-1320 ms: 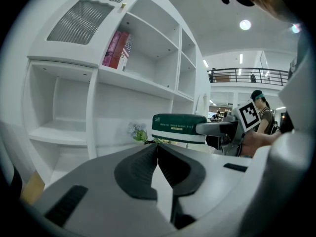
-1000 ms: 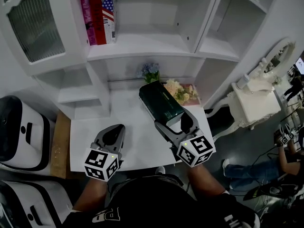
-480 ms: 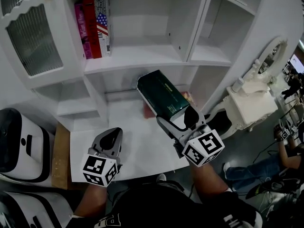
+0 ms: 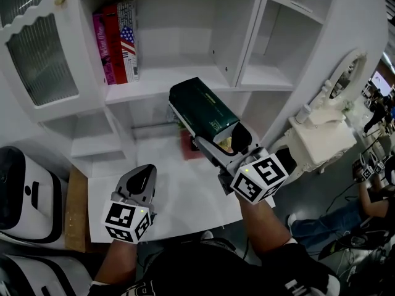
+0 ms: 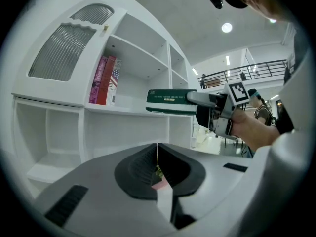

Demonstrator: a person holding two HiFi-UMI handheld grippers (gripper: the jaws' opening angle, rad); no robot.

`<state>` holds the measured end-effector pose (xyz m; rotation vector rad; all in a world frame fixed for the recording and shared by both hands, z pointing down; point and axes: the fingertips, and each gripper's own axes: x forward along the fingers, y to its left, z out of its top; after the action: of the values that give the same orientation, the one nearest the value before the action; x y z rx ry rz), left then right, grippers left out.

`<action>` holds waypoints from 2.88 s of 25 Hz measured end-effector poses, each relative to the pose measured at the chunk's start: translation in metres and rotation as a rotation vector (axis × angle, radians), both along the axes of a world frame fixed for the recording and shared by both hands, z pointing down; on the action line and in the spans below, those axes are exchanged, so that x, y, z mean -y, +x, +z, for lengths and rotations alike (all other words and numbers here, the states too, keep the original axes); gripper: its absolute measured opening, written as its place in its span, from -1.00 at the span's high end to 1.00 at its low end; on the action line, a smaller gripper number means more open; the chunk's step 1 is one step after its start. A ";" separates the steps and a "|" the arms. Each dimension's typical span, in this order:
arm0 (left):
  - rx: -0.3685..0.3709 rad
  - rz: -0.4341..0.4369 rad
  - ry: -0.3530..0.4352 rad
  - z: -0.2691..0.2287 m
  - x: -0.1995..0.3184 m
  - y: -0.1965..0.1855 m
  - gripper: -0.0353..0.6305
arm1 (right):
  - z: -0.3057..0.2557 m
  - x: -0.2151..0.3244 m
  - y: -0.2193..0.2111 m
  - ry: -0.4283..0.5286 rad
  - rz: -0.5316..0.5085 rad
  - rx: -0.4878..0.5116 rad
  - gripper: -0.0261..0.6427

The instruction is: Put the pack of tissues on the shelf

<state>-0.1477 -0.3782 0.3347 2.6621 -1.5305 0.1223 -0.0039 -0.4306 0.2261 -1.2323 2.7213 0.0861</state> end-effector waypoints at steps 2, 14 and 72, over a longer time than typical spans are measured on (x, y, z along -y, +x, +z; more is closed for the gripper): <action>-0.004 -0.006 0.000 -0.001 0.000 -0.001 0.85 | -0.005 0.005 -0.001 0.007 0.001 0.001 -0.39; 0.010 -0.040 -0.052 0.014 -0.001 -0.006 0.85 | -0.031 0.052 -0.004 0.035 0.030 -0.012 -0.39; -0.041 -0.117 -0.124 0.041 -0.034 -0.047 0.85 | -0.021 0.179 -0.055 -0.045 0.197 -0.226 -0.45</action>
<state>-0.1946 -0.3437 0.3754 2.4587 -1.6057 0.1495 -0.0592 -0.6098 0.2056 -1.5910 2.7912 0.1994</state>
